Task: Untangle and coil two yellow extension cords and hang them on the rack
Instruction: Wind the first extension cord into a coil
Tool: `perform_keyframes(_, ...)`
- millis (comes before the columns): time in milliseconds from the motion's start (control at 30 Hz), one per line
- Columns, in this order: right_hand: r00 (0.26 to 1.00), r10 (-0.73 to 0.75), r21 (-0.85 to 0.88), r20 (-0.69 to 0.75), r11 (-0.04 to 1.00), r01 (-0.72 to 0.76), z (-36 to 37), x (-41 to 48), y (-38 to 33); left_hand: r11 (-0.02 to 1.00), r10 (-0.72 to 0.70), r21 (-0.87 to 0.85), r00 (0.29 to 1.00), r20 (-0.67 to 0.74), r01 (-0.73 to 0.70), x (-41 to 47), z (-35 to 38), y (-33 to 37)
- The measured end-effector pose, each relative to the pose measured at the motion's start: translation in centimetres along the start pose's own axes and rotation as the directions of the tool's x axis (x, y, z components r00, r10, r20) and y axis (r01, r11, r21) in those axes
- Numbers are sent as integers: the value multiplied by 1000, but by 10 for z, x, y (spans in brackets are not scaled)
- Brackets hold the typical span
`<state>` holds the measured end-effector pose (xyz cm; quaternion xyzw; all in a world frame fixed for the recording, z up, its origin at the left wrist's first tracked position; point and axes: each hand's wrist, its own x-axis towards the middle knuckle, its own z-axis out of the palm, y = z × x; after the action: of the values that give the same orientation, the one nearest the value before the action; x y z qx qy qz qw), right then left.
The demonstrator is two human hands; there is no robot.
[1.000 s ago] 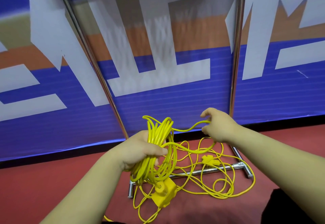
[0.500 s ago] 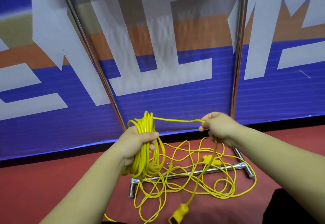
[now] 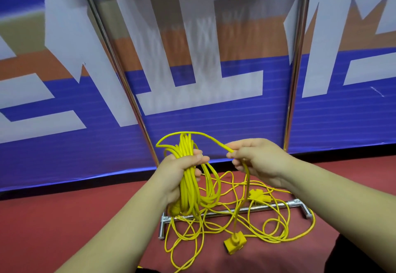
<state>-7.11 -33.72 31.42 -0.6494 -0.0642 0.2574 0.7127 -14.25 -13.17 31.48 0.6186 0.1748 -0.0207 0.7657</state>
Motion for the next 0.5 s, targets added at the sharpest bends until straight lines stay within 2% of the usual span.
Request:
perform_keyframes(100, 992, -2, -104, 126, 994, 15, 8, -5, 5, 980, -73, -183, 997, 24, 77, 2, 6, 0)
perform_keyframes(167, 989, -40, -185, 142, 980, 66, 11, -6, 8, 959, -78, -268, 996, 50, 88, 2, 9, 4)
perform_keyframes(333, 969, -118, -193, 218, 968, 161, 12, -10, 7, 968, -83, -226, 988, 133, 112, -3, 12, 7)
perform_keyframes(500, 945, -128, -202, 302, 960, 194, 8, -10, 12, 963, -45, -261, 994, 98, 70, -4, 17, 17)
